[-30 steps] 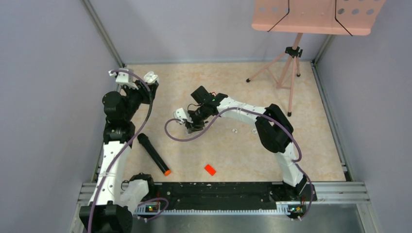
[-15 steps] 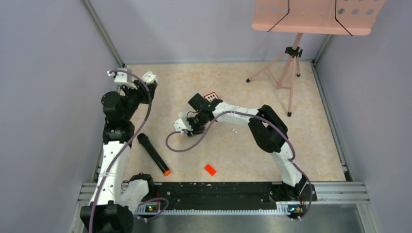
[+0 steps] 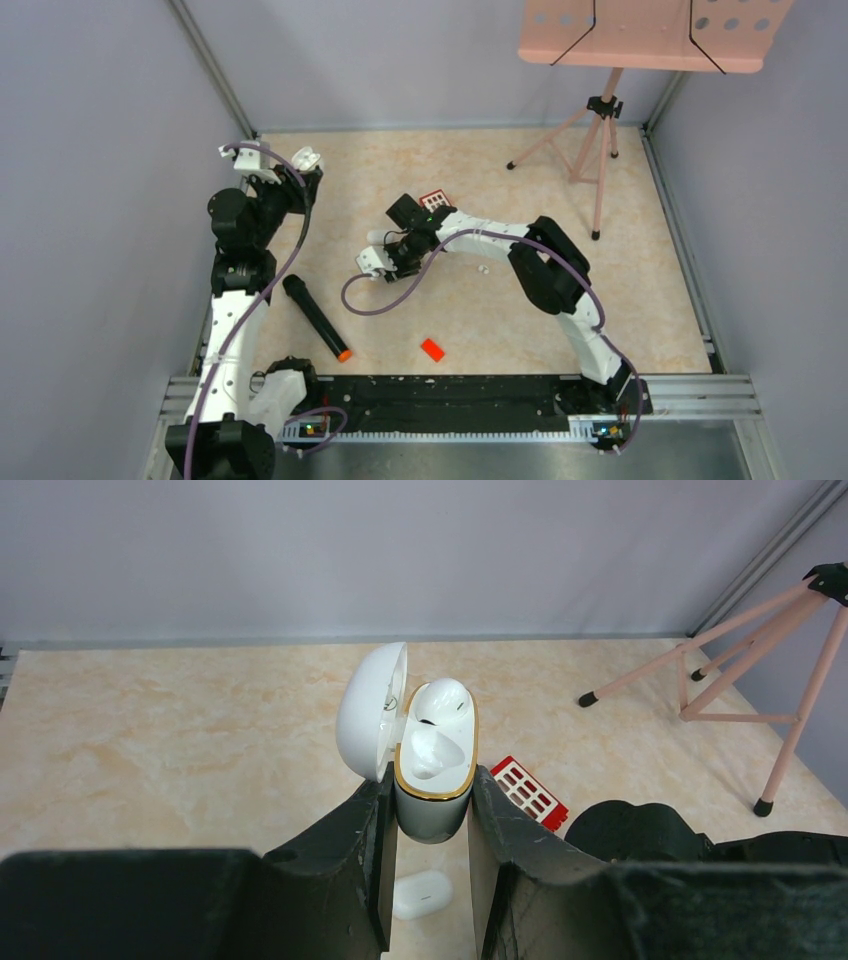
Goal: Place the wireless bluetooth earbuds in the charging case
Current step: Pick up the earbud from the center of the board.
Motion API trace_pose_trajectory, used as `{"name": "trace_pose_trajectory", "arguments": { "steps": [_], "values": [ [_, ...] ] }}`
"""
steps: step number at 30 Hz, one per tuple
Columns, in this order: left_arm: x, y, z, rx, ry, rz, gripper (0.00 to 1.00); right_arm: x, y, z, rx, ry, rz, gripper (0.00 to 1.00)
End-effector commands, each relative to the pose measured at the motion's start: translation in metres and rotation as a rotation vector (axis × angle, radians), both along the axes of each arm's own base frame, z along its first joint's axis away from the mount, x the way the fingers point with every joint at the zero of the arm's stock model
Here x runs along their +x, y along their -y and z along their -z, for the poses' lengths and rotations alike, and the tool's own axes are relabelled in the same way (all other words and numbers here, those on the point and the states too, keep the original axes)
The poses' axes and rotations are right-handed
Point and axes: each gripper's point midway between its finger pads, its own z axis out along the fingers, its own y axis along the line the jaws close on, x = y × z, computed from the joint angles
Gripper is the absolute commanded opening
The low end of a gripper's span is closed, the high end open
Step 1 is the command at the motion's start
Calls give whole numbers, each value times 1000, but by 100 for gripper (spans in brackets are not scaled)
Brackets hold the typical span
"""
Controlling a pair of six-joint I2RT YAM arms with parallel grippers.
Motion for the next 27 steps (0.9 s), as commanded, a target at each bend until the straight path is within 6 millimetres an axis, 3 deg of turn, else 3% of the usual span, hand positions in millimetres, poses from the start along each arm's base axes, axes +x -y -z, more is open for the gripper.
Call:
{"name": "trace_pose_trajectory", "arguments": {
  "steps": [1, 23, 27],
  "values": [
    [-2, 0, -18, -11, 49, 6, 0, -3, -16, 0, 32, 21, -31, 36],
    [0, 2, -11, -20, 34, 16, 0, -3, -15, 13, 2, 21, -13, 31],
    [0, 3, -10, -22, 32, 22, 0, -4, -15, 18, -16, 10, -3, 22]
  ]
}}
